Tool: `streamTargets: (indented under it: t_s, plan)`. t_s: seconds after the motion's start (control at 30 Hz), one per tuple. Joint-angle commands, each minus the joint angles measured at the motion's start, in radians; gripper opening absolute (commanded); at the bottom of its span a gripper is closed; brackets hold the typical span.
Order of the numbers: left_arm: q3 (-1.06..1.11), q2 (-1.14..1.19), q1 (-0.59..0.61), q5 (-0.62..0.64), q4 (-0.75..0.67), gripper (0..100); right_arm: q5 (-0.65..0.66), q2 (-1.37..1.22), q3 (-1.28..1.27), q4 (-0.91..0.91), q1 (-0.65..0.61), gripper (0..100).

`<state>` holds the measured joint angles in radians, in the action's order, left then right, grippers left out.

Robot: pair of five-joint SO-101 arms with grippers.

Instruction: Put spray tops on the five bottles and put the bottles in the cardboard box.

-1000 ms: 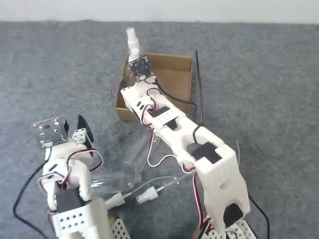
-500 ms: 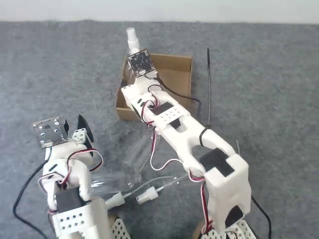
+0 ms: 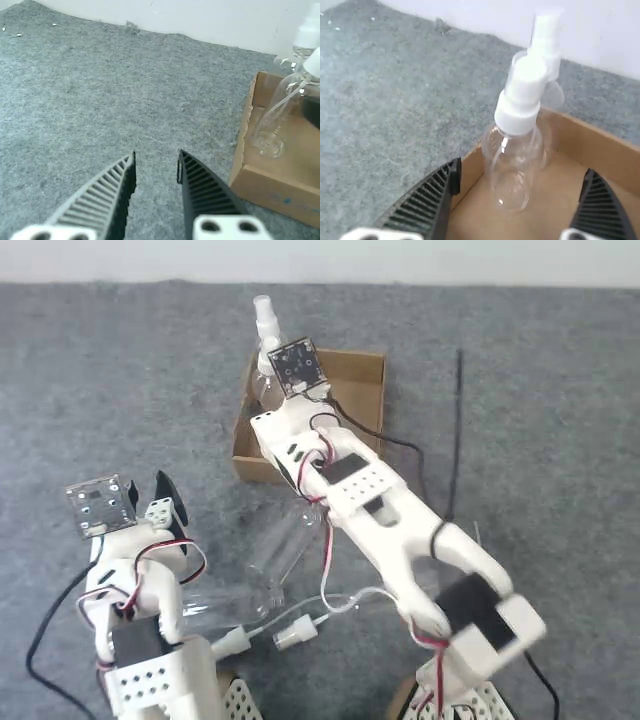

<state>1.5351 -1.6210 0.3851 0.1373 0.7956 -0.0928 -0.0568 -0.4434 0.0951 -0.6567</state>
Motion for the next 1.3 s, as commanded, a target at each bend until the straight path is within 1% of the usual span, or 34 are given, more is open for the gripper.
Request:
streamTargets:
  t_s: [0.0,0.4,0.7,0.8,0.9,0.97,1.2,1.27]
  plan:
    - [0.001,-0.011,0.002,-0.008,-0.068,13,0.0,0.17,0.008,0.09,-0.001,33.0]
    - [0.005,-0.011,0.003,-0.008,-0.083,13,0.0,0.476,0.008,0.412,-0.012,33.0]
    - [0.005,-0.011,0.003,-0.008,-0.083,13,-0.011,0.549,0.008,0.74,-0.108,33.0]
    - [0.005,-0.011,0.003,-0.008,-0.083,13,-0.118,0.552,0.006,0.825,-0.142,33.0]
    - [0.005,-0.011,0.003,-0.008,-0.084,13,-0.264,0.547,0.002,0.849,-0.166,33.0]
    - [0.005,-0.011,0.003,-0.008,-0.084,13,-0.338,0.541,-0.002,0.852,-0.171,33.0]
    - [0.005,-0.011,0.003,-0.008,-0.084,13,-0.41,0.539,-0.048,0.852,-0.171,33.0]
    - [0.005,-0.011,0.003,-0.008,-0.084,13,-0.433,0.522,-0.046,0.878,-0.171,33.0]
